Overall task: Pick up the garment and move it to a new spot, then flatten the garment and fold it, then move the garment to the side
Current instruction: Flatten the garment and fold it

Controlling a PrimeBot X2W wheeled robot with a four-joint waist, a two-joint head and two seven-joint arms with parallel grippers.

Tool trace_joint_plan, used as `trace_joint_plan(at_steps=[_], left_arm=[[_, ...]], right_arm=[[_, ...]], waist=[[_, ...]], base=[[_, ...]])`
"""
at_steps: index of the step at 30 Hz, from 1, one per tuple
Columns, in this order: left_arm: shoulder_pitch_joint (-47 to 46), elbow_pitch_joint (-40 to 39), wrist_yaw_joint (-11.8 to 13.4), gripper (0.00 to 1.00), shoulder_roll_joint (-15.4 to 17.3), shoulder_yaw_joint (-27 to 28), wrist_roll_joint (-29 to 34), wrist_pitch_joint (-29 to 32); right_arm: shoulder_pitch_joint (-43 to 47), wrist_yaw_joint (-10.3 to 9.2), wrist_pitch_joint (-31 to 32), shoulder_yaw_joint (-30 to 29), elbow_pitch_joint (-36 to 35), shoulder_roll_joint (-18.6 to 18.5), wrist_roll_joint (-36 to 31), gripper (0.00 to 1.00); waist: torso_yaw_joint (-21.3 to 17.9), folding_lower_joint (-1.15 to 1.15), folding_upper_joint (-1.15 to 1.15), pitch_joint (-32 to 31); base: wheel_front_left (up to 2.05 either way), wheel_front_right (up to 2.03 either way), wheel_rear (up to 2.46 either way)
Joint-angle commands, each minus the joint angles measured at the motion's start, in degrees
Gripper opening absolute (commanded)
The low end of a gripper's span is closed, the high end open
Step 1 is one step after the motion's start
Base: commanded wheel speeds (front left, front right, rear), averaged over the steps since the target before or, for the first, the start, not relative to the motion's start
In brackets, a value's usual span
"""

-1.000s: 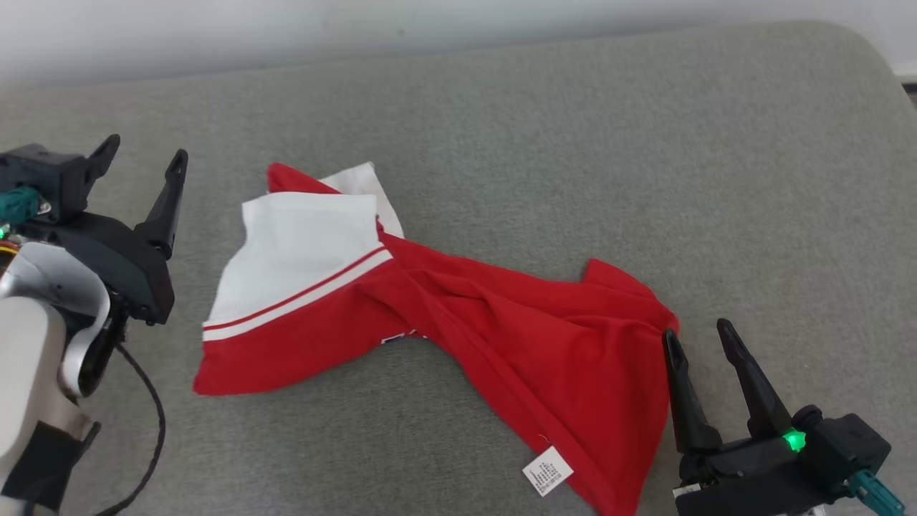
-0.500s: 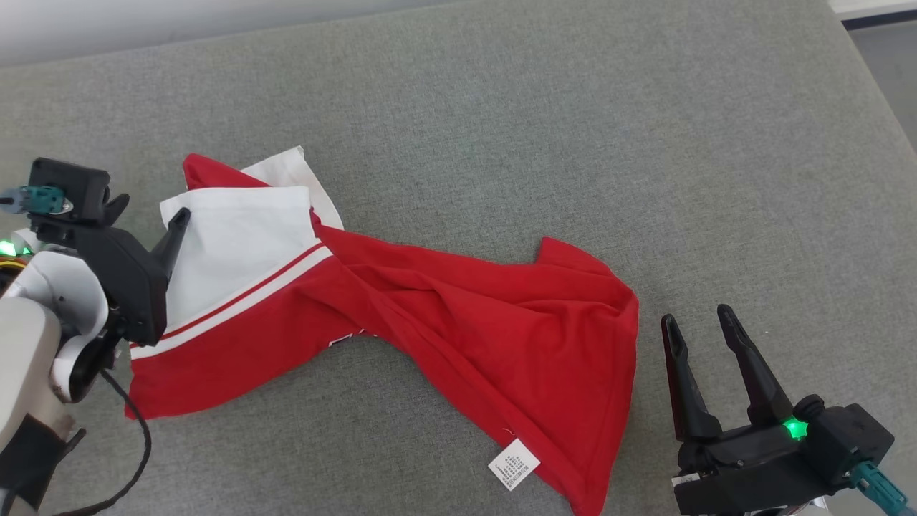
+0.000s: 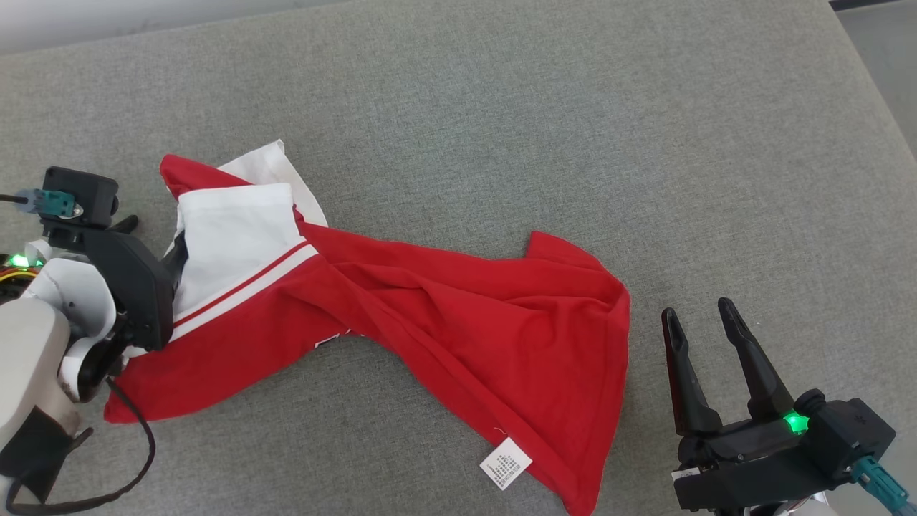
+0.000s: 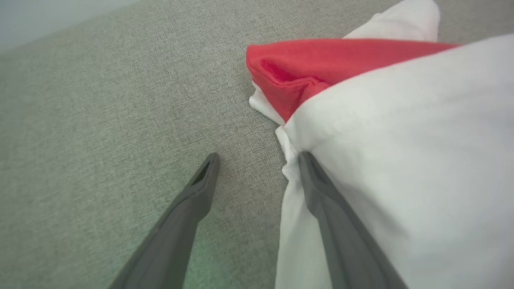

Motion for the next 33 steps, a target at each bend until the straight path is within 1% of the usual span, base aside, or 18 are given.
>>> trace_joint_plan(at_steps=[1, 2, 3, 4, 7, 12, 13, 16, 21, 25, 28, 33], left_arm=[[0.70, 0.38, 0.01, 1.00, -0.31, -1.45, -1.02, 1.27], [0.80, 0.23, -0.05, 0.49, -0.32, -2.06, -1.44, 1.67], [0.77, 0.08, -0.06, 0.04, -0.33, -2.43, -2.01, 1.81], [0.68, -0.01, -0.05, 0.00, -0.34, -2.80, -2.48, 1.92], [-0.10, -0.32, 0.05, 0.00, 0.24, -3.35, -3.17, 1.16], [-1.96, -2.30, 0.05, 0.00, 0.72, -3.51, -3.54, -2.95], [-1.96, -2.30, 0.05, 0.00, 0.72, -3.51, -3.54, -2.95], [-2.18, -3.41, 0.05, 0.00, 0.74, -3.70, -3.48, -6.07], [-2.15, -5.31, 0.04, 0.00, 1.11, -5.07, -3.29, -8.96], [-1.80, -7.13, 0.12, 0.00, 1.35, -4.69, -3.39, -11.91], [-0.34, -9.48, 0.87, 0.00, 1.44, -4.15, -2.91, -15.01], [4.62, -16.54, 3.74, 0.00, 2.23, -3.33, -2.12, -20.24]], right_arm=[[-0.10, -0.13, -0.01, -0.25, -0.13, 0.02, -0.43, 1.00], [-0.07, -0.13, -0.01, -0.37, -0.23, -0.02, -0.48, 1.00], [-0.02, -0.13, -0.01, -0.48, -0.29, -0.06, -0.53, 1.00], [0.03, -0.14, -0.01, -0.62, -0.35, -0.08, -0.61, 1.00], [0.17, -0.14, -0.01, -0.83, -0.53, -0.23, -0.79, 1.00], [0.78, -0.14, -0.01, -1.44, -0.59, -0.49, -0.94, 1.00], [0.78, -0.14, -0.01, -1.44, -0.59, -0.49, -0.94, 1.00], [1.34, -0.14, -0.01, -1.68, -0.55, -0.60, -1.01, 1.00], [2.20, -0.14, -0.01, -1.83, -0.48, -1.03, -1.20, 1.00], [2.98, -0.14, -0.01, -1.91, -0.64, -1.17, -1.50, 1.00], [4.06, -0.14, -0.01, -2.66, -0.93, -1.10, -1.61, 1.00], [6.22, -0.14, -0.01, -3.57, -0.91, -1.01, -1.98, 1.00]], waist=[[0.04, 0.00, -0.01, -0.03], [0.10, 0.00, -0.01, -0.04], [0.21, 0.00, -0.01, -0.07], [0.36, 0.00, -0.01, -0.11], [0.92, 0.00, -0.01, -0.43], [2.23, 0.00, -0.01, -1.88], [2.23, 0.00, -0.01, -1.88], [3.42, 0.00, -0.01, -3.25], [5.44, 0.00, -0.01, -5.62], [6.78, 0.00, -0.01, -7.32], [8.11, 0.00, -0.01, -8.71], [10.58, 0.00, -0.01, -11.28]], base=[[0.00, 0.00, 0.00], [0.00, 0.00, 0.00], [0.00, 0.00, 0.00], [0.00, 0.00, 0.00], [0.00, 0.00, 0.00], [0.00, 0.00, 0.00], [0.00, 0.00, 0.00], [0.00, 0.00, 0.00], [0.00, 0.00, 0.00], [0.00, 0.00, 0.00], [0.00, 0.00, 0.00], [0.00, 0.00, 0.00]])
